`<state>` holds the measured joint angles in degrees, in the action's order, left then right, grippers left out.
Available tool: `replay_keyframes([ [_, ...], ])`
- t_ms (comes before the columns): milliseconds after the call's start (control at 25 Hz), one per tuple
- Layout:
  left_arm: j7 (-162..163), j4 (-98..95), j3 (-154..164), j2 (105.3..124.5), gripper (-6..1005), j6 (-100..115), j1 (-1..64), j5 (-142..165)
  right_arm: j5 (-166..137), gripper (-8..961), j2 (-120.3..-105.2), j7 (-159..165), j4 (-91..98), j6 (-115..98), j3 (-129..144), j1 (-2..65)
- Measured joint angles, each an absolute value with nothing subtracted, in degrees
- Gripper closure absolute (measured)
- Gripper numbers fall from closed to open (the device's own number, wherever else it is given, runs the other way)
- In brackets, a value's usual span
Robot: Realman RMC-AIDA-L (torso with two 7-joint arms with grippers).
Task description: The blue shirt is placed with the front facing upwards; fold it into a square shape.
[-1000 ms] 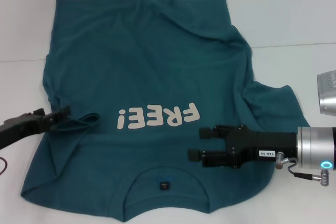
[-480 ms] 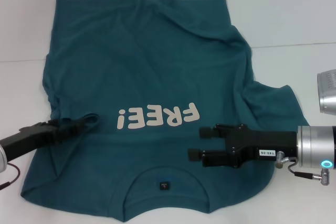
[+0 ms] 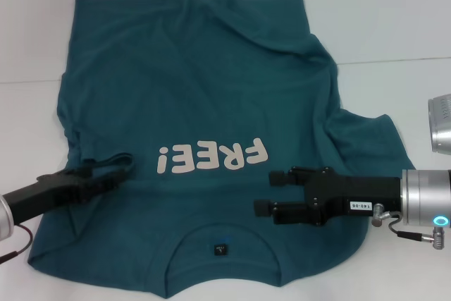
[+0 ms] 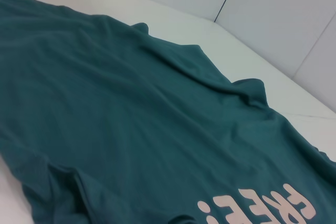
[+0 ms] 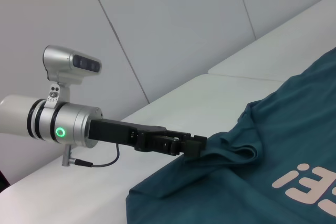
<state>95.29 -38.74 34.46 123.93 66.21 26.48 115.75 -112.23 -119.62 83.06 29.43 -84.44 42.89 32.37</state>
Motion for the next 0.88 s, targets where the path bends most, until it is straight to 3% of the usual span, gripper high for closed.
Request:
replay_keyframes([
  [880, 112.82, -44.05, 33.83, 122.6, 104, 75.52, 24.44, 123.18, -112.23, 69, -119.7, 83.06, 29.45, -84.66, 42.89, 32.94],
])
